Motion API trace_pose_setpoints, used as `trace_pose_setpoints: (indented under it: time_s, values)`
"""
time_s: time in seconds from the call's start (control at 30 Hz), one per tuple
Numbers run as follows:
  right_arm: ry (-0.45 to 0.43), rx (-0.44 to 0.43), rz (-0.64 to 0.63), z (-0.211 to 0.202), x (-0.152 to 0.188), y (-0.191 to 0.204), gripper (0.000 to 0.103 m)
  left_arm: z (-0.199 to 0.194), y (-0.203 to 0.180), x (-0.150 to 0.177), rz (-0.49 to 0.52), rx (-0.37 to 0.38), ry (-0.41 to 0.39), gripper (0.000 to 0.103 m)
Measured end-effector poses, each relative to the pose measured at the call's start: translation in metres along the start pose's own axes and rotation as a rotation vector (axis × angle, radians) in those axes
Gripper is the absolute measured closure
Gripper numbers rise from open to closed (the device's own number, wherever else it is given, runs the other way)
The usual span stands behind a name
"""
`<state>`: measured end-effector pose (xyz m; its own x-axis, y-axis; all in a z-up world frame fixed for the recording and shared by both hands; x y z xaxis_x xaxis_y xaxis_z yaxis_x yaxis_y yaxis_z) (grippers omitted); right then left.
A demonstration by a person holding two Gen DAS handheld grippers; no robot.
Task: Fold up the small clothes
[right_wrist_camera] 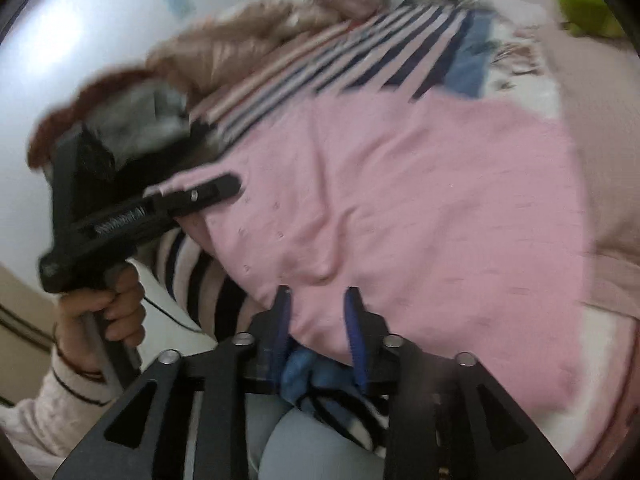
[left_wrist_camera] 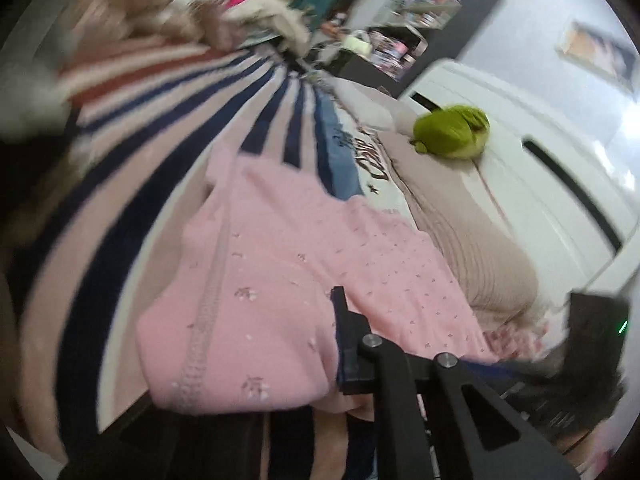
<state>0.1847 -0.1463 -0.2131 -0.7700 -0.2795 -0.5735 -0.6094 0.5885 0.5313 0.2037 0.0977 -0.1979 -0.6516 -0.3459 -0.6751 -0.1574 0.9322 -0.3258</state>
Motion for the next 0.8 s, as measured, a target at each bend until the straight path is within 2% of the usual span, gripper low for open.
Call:
trace_pose_setpoints:
  time_s: [0.07,0.13,0.23,0.3,0.4,0.47,0.5,0.53,0.63,0.67,0.7,0.8]
  values:
    - [-0.073,0.032,0.051,-0.032,0.001,-0.017,0.072,-0.005,-0.023,-0.006,0.1,-0.02,-0.028,0.095]
    - [-0.138,0.019,0.097,-0.061,0.009,-0.028,0.072,-0.007,-0.056,-0.01,0.214,-0.016,-0.052,0.095]
    - [-0.198,0.045,0.126,-0.091,0.018,-0.042,0.072,-0.001,-0.109,-0.005,0.395,0.001,-0.068,0.095]
    - [-0.228,0.058,0.132,-0.106,0.026,-0.048,0.072,0.009,-0.151,0.008,0.509,0.061,-0.041,0.096]
    - [-0.272,0.047,0.169,-0.122,0.038,-0.059,0.072,0.033,-0.199,0.051,0.62,0.213,0.1,0.096]
    - [-0.282,0.046,0.187,-0.13,0.047,-0.068,0.072,0.056,-0.212,0.081,0.645,0.245,0.203,0.094]
    - [-0.281,0.052,0.194,-0.132,0.05,-0.073,0.072,0.065,-0.212,0.092,0.639,0.239,0.225,0.094]
    - [-0.278,0.058,0.205,-0.134,0.054,-0.078,0.072,0.067,-0.211,0.094,0.612,0.254,0.21,0.093]
    - [-0.268,0.062,0.228,-0.135,0.06,-0.088,0.072,0.054,-0.196,0.083,0.488,0.35,0.241,0.077]
    - [-0.264,0.064,0.232,-0.134,0.06,-0.091,0.072,0.048,-0.194,0.082,0.471,0.384,0.256,0.068]
    - [-0.261,0.069,0.235,-0.133,0.059,-0.094,0.072,0.04,-0.191,0.081,0.461,0.404,0.26,0.059]
    - [-0.26,0.064,0.219,-0.133,0.049,-0.098,0.072,0.013,-0.17,0.078,0.447,0.416,0.245,0.047]
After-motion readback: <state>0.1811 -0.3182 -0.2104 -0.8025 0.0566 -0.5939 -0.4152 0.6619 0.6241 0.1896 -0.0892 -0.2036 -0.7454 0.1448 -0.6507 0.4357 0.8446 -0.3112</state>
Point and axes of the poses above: each gripper's, at about its wrist camera, not at the fingertips, and z roughly the way its jaws point, y to its left, x to its underside, the point moved 6 cm from there along z, roughly the way its jaws point, and after that the axes turned 12 degrees about -x, right-handed, at the moved point
